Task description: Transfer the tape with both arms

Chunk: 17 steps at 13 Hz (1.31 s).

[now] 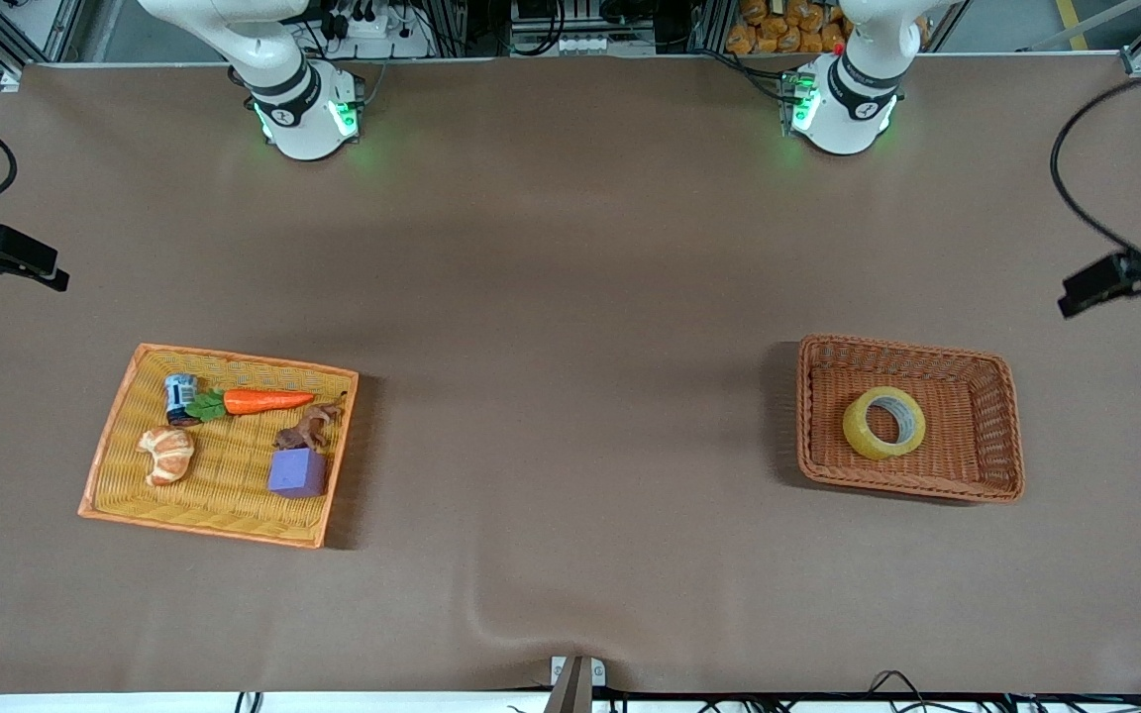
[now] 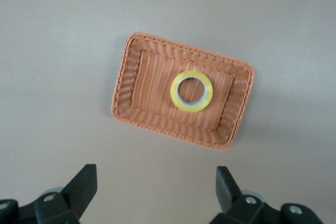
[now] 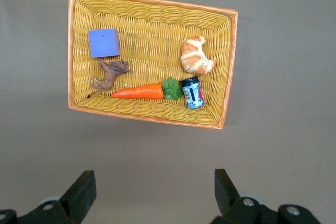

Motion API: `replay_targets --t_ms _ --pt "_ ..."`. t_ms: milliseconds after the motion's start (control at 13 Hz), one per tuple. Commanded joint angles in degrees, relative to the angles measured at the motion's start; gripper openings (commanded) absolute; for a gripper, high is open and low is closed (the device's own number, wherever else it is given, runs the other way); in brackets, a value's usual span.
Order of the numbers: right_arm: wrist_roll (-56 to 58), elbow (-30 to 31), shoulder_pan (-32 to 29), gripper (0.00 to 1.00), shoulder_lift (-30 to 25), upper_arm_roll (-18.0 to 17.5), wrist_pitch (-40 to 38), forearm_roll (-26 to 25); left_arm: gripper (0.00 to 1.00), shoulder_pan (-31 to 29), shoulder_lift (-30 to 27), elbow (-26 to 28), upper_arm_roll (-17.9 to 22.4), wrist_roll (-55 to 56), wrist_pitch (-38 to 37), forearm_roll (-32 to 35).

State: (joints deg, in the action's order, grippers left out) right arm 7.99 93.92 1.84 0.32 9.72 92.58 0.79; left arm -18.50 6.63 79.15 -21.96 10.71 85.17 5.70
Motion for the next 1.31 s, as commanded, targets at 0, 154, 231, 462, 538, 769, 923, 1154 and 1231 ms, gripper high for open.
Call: replay_targets --t_ms 0,154,231,462,538,769,923,1154,1231 --pt "-0.44 -1.46 -0.44 1.0 0.56 -0.41 -0.3 -1.23 1.0 5.11 -6.97 7.32 5.41 -1.21 0.25 -2.0" --pt "-0.44 -1.37 -0.88 1.0 0.65 -0.49 -0.29 -1.06 1.0 7.94 -10.75 10.66 11.39 -5.93 0.25 -6.03" --pt "-0.44 -1.37 -0.88 1.0 0.73 -0.41 -0.29 -0.88 1.0 8.21 -11.63 11.11 12.63 -6.74 0.25 -6.66" --pt "-0.44 -1.37 -0.79 1.0 0.91 -0.49 -0.29 -0.35 1.0 12.07 -11.73 10.94 15.1 -6.22 0.34 -5.7" --pt "-0.17 -1.46 -0.44 1.0 0.91 -0.49 -0.29 -1.22 1.0 14.0 -11.73 10.85 16.24 -6.22 0.34 -5.62" --pt "0.09 -3.04 -0.88 1.0 2.4 -0.49 -0.29 -0.79 1.0 17.27 -11.12 9.89 17.83 -6.57 0.34 -3.77" --pt "0.0 -3.04 -0.61 1.0 2.4 -0.49 -0.21 -0.97 1.0 17.27 -10.85 9.09 17.83 -7.02 0.25 -3.77" --pt "0.0 -3.04 -0.52 1.0 2.4 -0.49 -0.21 -0.97 1.0 17.27 -10.85 9.09 17.83 -6.84 0.17 -3.68" --pt "0.09 -3.04 -0.53 1.0 2.4 -0.49 0.4 -0.88 1.0 17.27 -10.85 9.18 17.83 -6.75 0.17 -3.68"
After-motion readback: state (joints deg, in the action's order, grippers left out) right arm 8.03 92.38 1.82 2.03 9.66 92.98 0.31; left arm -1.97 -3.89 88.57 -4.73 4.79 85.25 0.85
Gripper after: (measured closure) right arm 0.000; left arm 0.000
